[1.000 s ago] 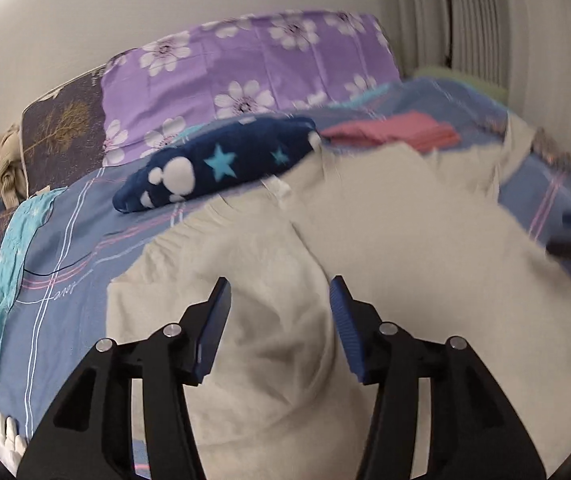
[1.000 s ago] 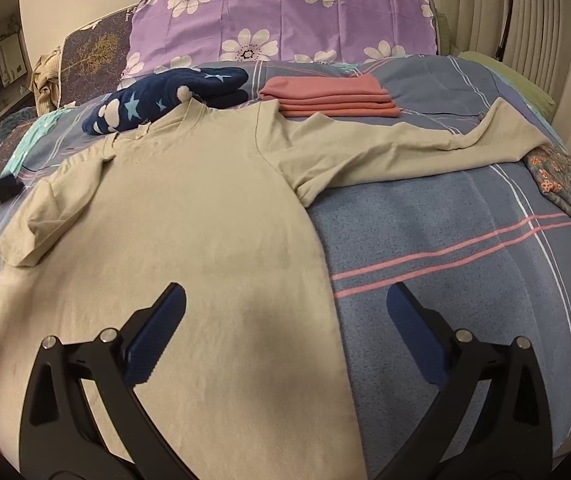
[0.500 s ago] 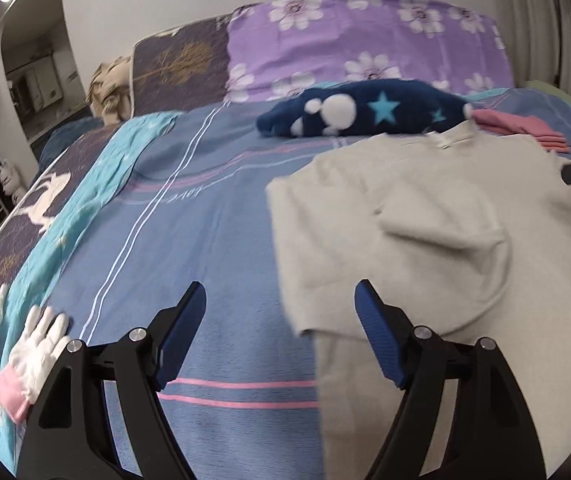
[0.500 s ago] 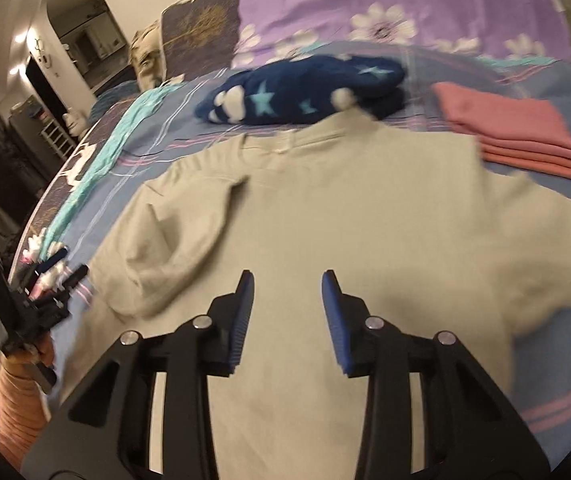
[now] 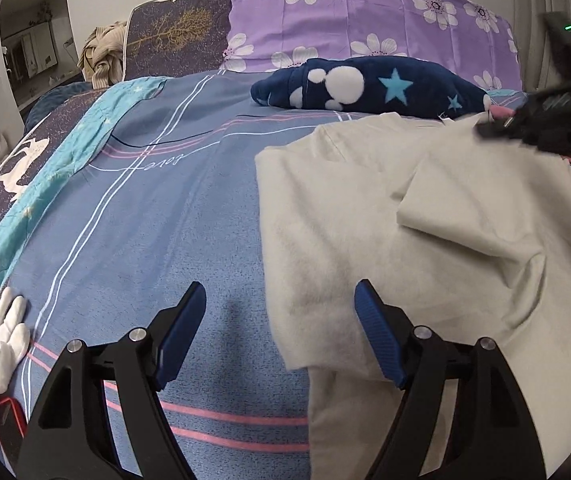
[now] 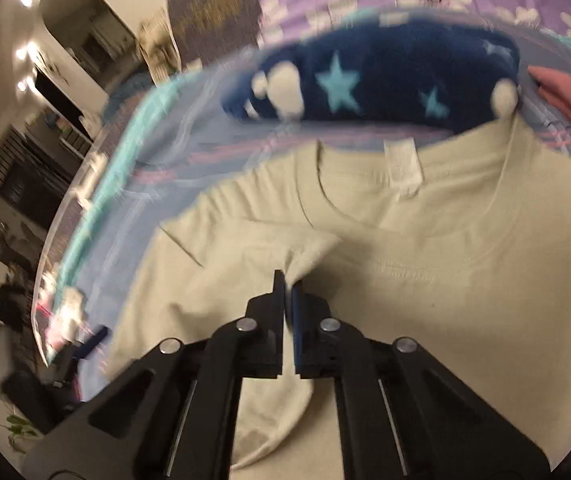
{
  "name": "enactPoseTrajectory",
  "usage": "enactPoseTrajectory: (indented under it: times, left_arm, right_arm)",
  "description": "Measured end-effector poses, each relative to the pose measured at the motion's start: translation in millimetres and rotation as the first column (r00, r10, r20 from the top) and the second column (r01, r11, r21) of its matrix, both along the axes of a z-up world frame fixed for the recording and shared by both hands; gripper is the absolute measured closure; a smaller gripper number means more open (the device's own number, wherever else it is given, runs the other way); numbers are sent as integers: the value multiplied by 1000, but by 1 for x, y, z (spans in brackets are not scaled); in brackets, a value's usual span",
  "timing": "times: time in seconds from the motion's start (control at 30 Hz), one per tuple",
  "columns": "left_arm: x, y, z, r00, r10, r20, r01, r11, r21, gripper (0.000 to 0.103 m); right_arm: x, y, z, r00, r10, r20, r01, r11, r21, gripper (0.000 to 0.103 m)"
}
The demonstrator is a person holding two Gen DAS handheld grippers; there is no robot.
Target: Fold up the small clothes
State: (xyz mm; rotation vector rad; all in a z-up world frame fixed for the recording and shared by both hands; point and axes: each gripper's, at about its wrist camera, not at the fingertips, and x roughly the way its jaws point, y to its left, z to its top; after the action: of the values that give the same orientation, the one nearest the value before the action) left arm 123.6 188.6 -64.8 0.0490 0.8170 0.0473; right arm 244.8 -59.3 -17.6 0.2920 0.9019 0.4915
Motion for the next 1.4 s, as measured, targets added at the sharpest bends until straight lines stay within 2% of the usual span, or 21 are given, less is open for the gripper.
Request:
enactPoseTrajectory:
  times: [0.07, 0.17, 0.23, 0.27, 0.3, 0.4, 0.47, 0.53, 0.6, 0.67, 0.8, 0.93, 0.97, 1.0, 1.03, 1.07, 1.13, 1.2, 1.3, 1.37, 1.4]
  left_arm:
    - [0, 1, -1, 1000, 12, -4, -12, 1000, -3, 26]
    - [-1, -2, -1, 1000, 19, 4, -19, 1000, 21, 26]
    - [-1, -6, -1, 1000, 20, 9, -21, 998, 53, 26]
    - [-1, -9, -1, 1000, 20, 9, -21, 997, 70, 26]
    - [-1, -10, -1, 1000, 20, 10, -21, 996, 82, 26]
    - [-4, -13, 1, 1000, 23, 21, -25, 994, 109, 26]
    - [-5, -13, 3, 999, 26, 24, -28, 993, 118, 26]
    - [-6, -12, 7, 999, 29, 31, -32, 992, 119, 26]
    - [-4, -9, 13, 998, 42, 44, -47, 993, 111, 26]
    - [1, -4, 21, 996, 62, 57, -67, 994, 85, 26]
    - [28, 8, 29, 994, 104, 34, -103, 994, -28, 26]
    - [56, 3, 22, 996, 93, -6, -94, 995, -39, 26]
    - [64, 0, 18, 996, 92, -23, -92, 995, -31, 26]
    - [70, -2, 12, 995, 97, -39, -98, 995, -24, 26]
    - [77, -4, 5, 993, 104, -61, -105, 994, -18, 27]
    - [79, -4, 0, 991, 108, -74, -110, 994, -20, 30]
    - [77, -3, -3, 995, 78, -66, -84, 992, -90, 69]
    - [70, -2, 4, 995, 101, -26, -103, 991, -89, 88]
    - [61, 3, 19, 989, 137, 52, -131, 986, -102, 89]
    - [60, 4, 23, 986, 151, 73, -142, 983, -118, 89]
    - [62, 4, 22, 987, 150, 64, -141, 983, -121, 89]
  right_arm:
    - [-21, -31, 27, 992, -76, 100, 77, 997, -2, 100]
    - [-50, -83, 39, 971, -204, 128, 205, 979, 10, 100]
    - [-63, -111, 26, 963, -256, 80, 257, 966, 2, 91]
    - [-67, -122, 15, 960, -275, 47, 276, 961, -19, 81]
    - [-72, -138, -2, 958, -285, -17, 284, 958, -44, 65]
    - [-81, -172, -33, 940, -311, -141, 312, 950, -14, 63]
    - [-79, -188, -45, 928, -313, -204, 331, 942, 61, 63]
    - [-73, -195, -46, 929, -301, -214, 328, 939, 100, 57]
    - [-65, -191, -42, 942, -279, -189, 299, 950, 91, 51]
    - [-52, -179, -36, 957, -239, -166, 253, 965, 68, 51]
    - [-23, -139, -37, 982, -126, -143, 127, 992, -6, 50]
    - [-4, -104, -50, 990, -95, -105, 84, 991, -101, 43]
    - [-2, -97, -51, 992, -100, -78, 89, 987, -131, 44]
    - [-1, -87, -50, 994, -97, -44, 87, 980, -181, 66]
    - [0, -82, -50, 996, -84, -41, 74, 976, -207, 98]
    - [1, -78, -50, 995, -87, -43, 76, 974, -212, 98]
    - [-10, -86, -35, 992, -124, -2, 122, 978, -167, 98]
    - [-26, -102, -12, 982, -178, 59, 185, 973, -140, 98]
    - [-48, -135, 8, 956, -274, 108, 286, 951, -120, 98]
    - [-49, -149, 3, 949, -296, 109, 311, 938, -156, 96]
    - [-44, -154, -8, 954, -289, 80, 299, 935, -192, 90]
